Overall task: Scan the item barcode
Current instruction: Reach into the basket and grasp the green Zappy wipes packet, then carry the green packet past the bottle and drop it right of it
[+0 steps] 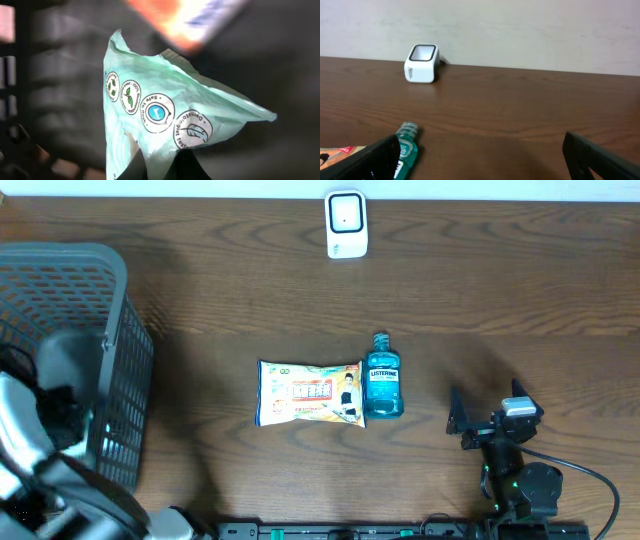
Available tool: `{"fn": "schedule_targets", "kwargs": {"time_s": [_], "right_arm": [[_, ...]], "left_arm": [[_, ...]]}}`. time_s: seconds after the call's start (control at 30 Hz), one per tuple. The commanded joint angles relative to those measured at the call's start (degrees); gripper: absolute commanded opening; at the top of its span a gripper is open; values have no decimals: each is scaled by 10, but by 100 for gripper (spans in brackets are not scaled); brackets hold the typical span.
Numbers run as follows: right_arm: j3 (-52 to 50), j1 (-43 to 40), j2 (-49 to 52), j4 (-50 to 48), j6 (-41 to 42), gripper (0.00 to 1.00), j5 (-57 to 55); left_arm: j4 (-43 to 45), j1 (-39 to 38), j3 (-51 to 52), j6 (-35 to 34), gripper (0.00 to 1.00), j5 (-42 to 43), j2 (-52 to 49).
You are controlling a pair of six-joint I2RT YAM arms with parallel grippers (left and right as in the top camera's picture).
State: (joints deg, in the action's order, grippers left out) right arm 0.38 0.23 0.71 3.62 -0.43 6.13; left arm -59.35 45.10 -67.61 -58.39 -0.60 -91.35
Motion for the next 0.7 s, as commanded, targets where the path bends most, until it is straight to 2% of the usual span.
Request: {"fn": "schedule_targets", "kwargs": {"time_s": [0.0, 0.43, 0.53, 0.57, 0.67], "right_arm": [[-1, 1, -2, 3, 8, 99, -2], [-1, 1, -2, 3, 8, 99, -2], [-1, 1, -2, 3, 8, 99, -2], [-1, 1, -2, 3, 8, 99, -2], [-1, 1, -2, 3, 8, 99, -2]], "left_arm": [[8, 0, -37, 18, 7, 61, 89], [186, -4, -45, 27, 7, 214, 364], [215, -33, -46, 47, 7, 275, 400], [230, -64, -46, 64, 8, 322, 398], [253, -121, -46, 119, 7, 352, 394]]}}
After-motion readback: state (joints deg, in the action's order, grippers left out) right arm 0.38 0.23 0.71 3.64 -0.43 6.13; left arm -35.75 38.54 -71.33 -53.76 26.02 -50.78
